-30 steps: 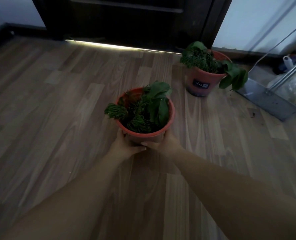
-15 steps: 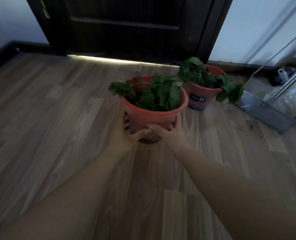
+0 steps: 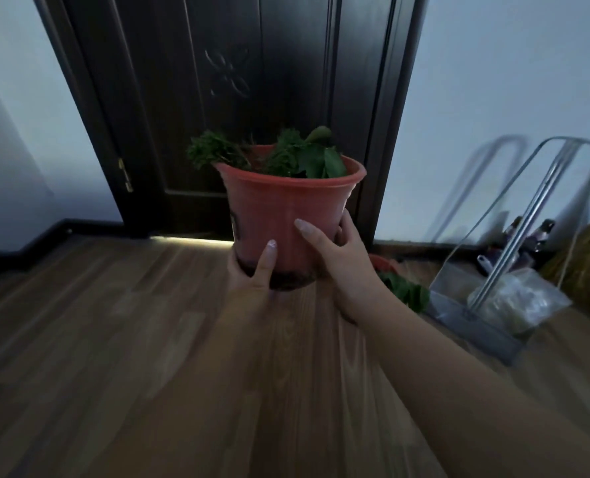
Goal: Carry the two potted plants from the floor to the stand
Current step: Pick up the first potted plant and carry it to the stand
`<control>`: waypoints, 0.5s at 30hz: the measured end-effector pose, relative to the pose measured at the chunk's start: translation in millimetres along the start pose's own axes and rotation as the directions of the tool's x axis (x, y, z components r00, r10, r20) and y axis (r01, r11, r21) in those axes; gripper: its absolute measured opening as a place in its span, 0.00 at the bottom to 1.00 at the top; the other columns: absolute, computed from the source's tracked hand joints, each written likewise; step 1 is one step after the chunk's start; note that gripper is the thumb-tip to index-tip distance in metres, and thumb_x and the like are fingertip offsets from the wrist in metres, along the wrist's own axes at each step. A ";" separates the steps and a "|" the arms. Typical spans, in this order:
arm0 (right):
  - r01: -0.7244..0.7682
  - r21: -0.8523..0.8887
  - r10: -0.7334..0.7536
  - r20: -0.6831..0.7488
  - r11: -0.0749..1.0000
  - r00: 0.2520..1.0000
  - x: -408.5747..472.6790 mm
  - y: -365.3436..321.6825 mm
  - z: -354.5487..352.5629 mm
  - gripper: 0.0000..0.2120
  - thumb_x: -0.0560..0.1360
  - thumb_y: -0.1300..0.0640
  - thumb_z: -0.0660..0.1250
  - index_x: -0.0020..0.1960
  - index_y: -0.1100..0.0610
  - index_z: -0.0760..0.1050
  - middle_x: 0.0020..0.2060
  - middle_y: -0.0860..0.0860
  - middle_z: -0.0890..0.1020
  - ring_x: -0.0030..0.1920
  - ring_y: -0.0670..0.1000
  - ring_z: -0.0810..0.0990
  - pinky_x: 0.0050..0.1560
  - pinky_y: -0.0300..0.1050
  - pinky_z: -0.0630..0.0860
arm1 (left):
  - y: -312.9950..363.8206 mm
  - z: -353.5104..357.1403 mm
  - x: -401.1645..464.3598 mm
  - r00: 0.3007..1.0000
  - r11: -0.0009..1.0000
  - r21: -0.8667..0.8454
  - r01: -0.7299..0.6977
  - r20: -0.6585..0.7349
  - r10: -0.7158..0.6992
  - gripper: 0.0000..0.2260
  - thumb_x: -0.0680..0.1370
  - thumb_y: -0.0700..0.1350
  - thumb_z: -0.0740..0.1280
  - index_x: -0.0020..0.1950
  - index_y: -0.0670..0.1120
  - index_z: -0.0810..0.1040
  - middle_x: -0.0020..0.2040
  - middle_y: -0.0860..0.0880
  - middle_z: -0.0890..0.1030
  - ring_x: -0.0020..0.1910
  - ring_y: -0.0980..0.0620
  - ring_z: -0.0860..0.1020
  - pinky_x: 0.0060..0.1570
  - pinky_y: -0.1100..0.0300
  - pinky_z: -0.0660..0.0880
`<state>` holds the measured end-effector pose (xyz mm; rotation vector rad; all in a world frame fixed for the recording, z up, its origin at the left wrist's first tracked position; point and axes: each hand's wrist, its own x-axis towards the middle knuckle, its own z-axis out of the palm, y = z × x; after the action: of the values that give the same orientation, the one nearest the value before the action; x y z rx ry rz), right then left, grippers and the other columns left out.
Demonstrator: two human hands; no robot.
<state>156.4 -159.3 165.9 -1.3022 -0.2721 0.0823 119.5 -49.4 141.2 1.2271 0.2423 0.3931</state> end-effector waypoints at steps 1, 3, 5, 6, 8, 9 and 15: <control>-0.004 0.042 0.005 -0.012 0.999 1.000 1.3 -10.4 2.8 0.35 0.57 0.45 0.76 0.62 0.51 0.72 0.57 0.53 0.81 0.56 0.53 0.81 0.59 0.53 0.78 | 12.8 8.4 -1.1 1.000 0.994 -0.112 0.012 0.024 -0.009 0.34 0.63 0.52 0.72 0.66 0.47 0.66 0.60 0.47 0.76 0.55 0.49 0.78 0.41 0.57 0.80; 0.015 0.132 -0.011 -0.030 0.991 0.999 4.4 -35.2 8.6 0.36 0.57 0.44 0.75 0.63 0.52 0.72 0.57 0.54 0.82 0.56 0.54 0.82 0.59 0.54 0.77 | 44.0 28.4 -4.1 0.998 0.957 -0.288 0.032 0.063 -0.015 0.34 0.62 0.48 0.70 0.67 0.46 0.66 0.58 0.48 0.77 0.53 0.47 0.79 0.38 0.54 0.81; 0.036 0.255 -0.027 -0.038 0.966 0.999 5.4 -61.4 17.5 0.40 0.59 0.46 0.75 0.68 0.51 0.68 0.60 0.55 0.80 0.58 0.54 0.81 0.61 0.54 0.76 | 74.1 47.9 -7.2 0.997 0.924 -0.381 0.035 0.077 -0.006 0.34 0.64 0.46 0.73 0.68 0.46 0.66 0.61 0.43 0.77 0.57 0.42 0.78 0.48 0.45 0.80; 0.032 0.314 -0.017 -0.048 0.949 0.999 7.5 -79.0 23.6 0.44 0.59 0.46 0.75 0.71 0.51 0.63 0.63 0.55 0.78 0.60 0.54 0.79 0.62 0.54 0.75 | 93.5 58.4 -8.3 0.996 0.909 -0.414 0.046 0.090 -0.009 0.35 0.64 0.47 0.75 0.68 0.46 0.66 0.63 0.42 0.76 0.59 0.40 0.78 0.52 0.42 0.78; 0.000 0.433 0.042 -0.086 0.901 0.995 9.5 -115.9 38.3 0.52 0.56 0.47 0.78 0.74 0.55 0.58 0.67 0.56 0.74 0.63 0.55 0.77 0.64 0.56 0.73 | 131.8 76.9 -11.2 0.995 0.893 -0.445 0.066 0.093 -0.028 0.39 0.60 0.50 0.77 0.68 0.46 0.66 0.65 0.42 0.75 0.60 0.40 0.77 0.54 0.43 0.77; -0.014 0.492 0.073 -0.102 0.870 0.992 12.1 -137.4 45.2 0.53 0.55 0.47 0.80 0.73 0.58 0.59 0.66 0.58 0.74 0.62 0.56 0.78 0.64 0.56 0.74 | 154.9 87.2 -11.4 0.995 0.895 -0.440 0.070 0.089 -0.035 0.40 0.58 0.51 0.76 0.68 0.46 0.66 0.65 0.42 0.75 0.60 0.41 0.77 0.56 0.43 0.77; -0.005 0.611 0.080 -0.096 0.792 0.992 37.1 -304.2 77.6 0.48 0.50 0.46 0.78 0.66 0.63 0.68 0.60 0.61 0.79 0.57 0.58 0.81 0.56 0.51 0.79 | 310.5 156.4 -8.0 0.985 0.881 -0.464 0.096 0.173 -0.016 0.35 0.61 0.48 0.70 0.67 0.46 0.67 0.64 0.43 0.76 0.59 0.43 0.78 0.59 0.45 0.75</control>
<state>145.2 -159.9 481.8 -0.6577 -0.0965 0.1201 122.7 -100.1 485.2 0.7624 0.0323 0.2758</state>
